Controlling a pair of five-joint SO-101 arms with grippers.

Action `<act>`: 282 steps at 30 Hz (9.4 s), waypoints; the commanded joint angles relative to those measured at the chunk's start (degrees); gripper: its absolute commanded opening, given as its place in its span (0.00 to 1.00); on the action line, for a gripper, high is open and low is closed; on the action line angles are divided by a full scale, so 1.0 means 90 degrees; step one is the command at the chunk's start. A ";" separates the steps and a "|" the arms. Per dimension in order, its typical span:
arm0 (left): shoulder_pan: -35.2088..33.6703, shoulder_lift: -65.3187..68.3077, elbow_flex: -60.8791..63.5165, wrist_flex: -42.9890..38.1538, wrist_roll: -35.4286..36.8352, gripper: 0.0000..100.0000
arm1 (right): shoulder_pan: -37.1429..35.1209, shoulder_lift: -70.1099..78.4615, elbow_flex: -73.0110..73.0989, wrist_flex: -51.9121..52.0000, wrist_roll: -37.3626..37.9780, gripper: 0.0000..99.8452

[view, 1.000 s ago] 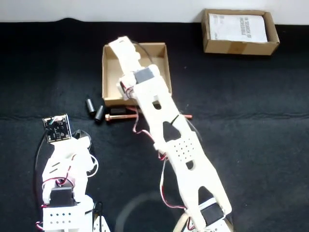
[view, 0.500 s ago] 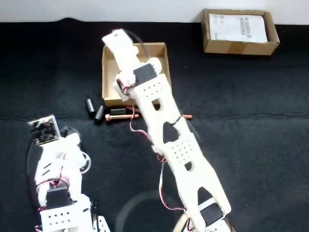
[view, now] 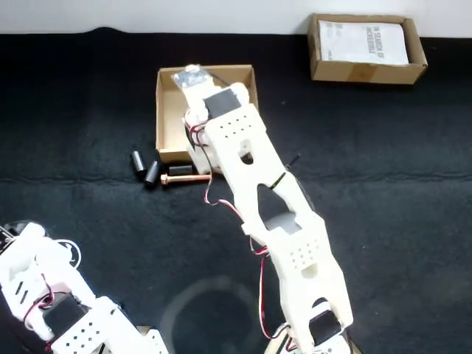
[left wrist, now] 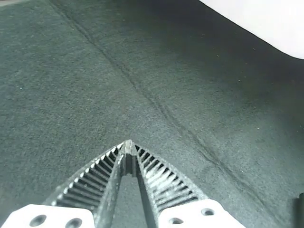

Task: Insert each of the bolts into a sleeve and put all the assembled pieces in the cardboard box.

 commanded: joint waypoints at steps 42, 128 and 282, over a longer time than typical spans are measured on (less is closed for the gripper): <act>-0.1011 -0.0210 0.0122 -0.0107 -0.0010 0.01 | -0.1187 0.1451 0.0083 -0.3492 0.0850 0.24; 0.4107 -0.0200 -0.0337 0.2393 0.1241 0.01 | 0.1978 -0.8669 0.6471 0.0044 -0.0313 0.01; 0.6042 1.5136 -1.2850 0.5763 0.7277 0.19 | 0.2164 -1.0652 1.0379 -0.1343 0.0088 0.01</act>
